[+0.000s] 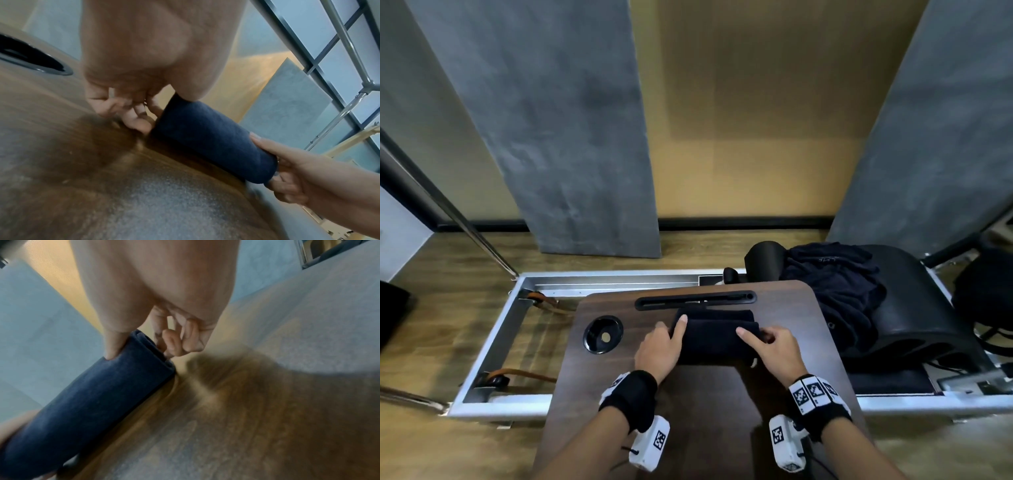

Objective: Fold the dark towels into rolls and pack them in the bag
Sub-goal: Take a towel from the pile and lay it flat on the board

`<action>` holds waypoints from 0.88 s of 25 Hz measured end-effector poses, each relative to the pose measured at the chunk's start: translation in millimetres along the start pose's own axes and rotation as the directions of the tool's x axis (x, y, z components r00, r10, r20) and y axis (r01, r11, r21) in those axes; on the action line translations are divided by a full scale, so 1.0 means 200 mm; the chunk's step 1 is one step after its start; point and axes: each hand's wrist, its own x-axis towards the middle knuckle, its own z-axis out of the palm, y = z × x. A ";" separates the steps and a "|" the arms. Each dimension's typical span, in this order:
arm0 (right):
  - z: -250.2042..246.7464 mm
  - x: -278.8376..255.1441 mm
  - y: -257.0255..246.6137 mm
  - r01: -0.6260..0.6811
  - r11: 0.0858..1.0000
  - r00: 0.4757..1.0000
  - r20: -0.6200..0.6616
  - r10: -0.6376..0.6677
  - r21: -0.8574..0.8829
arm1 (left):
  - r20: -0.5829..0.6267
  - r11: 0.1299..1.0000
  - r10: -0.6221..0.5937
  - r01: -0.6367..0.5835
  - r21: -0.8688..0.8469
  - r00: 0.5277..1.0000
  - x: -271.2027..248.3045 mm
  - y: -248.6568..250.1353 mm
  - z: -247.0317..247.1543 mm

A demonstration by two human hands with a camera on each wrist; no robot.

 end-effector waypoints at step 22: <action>0.42 0.06 -0.28 -0.108 0.941 0.978 -0.135 0.159 0.321 | -0.056 0.557 -0.288 0.120 -0.822 0.956 0.10 -0.14 -0.16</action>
